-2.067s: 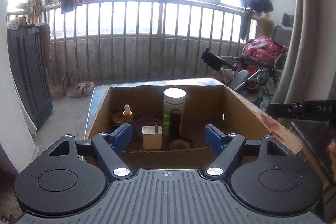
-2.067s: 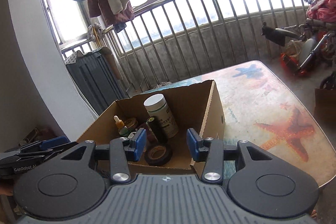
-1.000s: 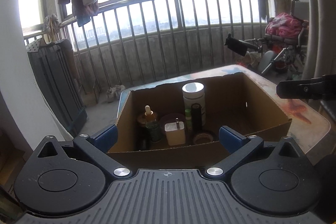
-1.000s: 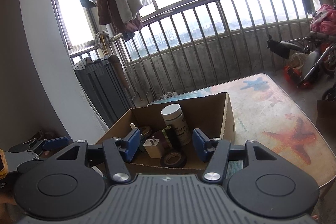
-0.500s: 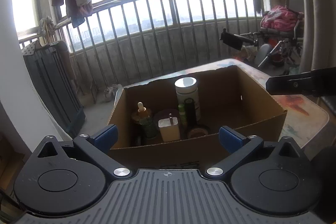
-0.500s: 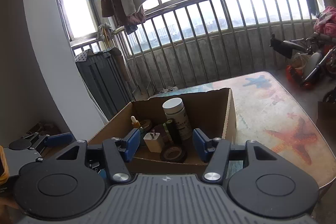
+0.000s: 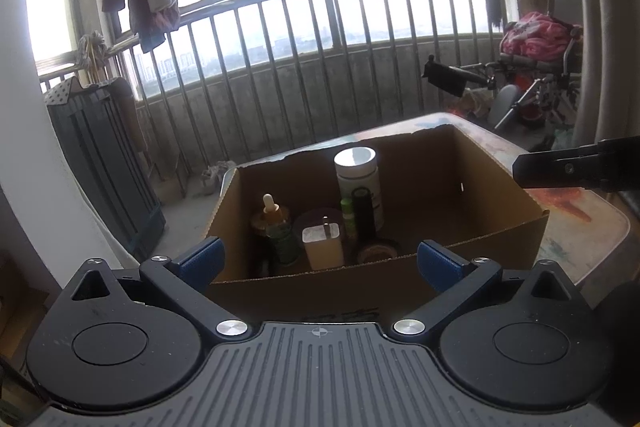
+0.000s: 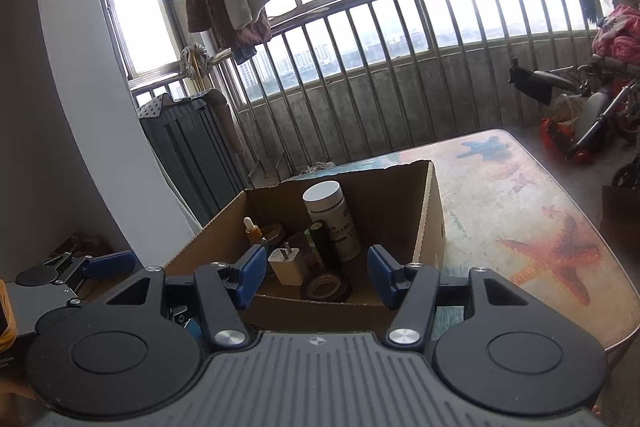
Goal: Organize rigid objects
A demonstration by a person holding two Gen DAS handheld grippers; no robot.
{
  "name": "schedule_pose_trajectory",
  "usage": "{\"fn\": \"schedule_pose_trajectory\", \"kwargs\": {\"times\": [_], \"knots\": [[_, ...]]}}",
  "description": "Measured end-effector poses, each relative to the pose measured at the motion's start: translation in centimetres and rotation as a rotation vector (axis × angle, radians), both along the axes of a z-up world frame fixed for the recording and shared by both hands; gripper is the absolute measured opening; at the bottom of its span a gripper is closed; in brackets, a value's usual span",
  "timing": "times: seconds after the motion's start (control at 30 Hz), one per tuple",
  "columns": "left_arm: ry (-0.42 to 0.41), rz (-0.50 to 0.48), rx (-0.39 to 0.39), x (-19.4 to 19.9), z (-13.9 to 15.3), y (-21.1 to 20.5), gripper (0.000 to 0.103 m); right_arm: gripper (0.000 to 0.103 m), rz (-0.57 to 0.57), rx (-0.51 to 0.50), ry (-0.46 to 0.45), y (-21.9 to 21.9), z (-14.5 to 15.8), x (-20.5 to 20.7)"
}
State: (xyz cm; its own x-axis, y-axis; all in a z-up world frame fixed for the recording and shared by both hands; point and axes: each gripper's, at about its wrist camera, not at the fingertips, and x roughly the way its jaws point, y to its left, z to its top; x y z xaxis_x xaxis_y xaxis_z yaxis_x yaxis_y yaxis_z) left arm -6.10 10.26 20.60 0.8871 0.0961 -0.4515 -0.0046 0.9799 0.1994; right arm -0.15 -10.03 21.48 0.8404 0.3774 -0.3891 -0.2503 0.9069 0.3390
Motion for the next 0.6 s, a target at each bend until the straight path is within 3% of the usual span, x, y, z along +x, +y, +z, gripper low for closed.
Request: {"fn": "schedule_pose_trajectory", "kwargs": {"times": [0.6], "knots": [[0.003,0.012,-0.006,0.14,-0.40,0.18,0.103,0.059,0.005,-0.002,0.002,0.26,-0.12,0.07]]}}
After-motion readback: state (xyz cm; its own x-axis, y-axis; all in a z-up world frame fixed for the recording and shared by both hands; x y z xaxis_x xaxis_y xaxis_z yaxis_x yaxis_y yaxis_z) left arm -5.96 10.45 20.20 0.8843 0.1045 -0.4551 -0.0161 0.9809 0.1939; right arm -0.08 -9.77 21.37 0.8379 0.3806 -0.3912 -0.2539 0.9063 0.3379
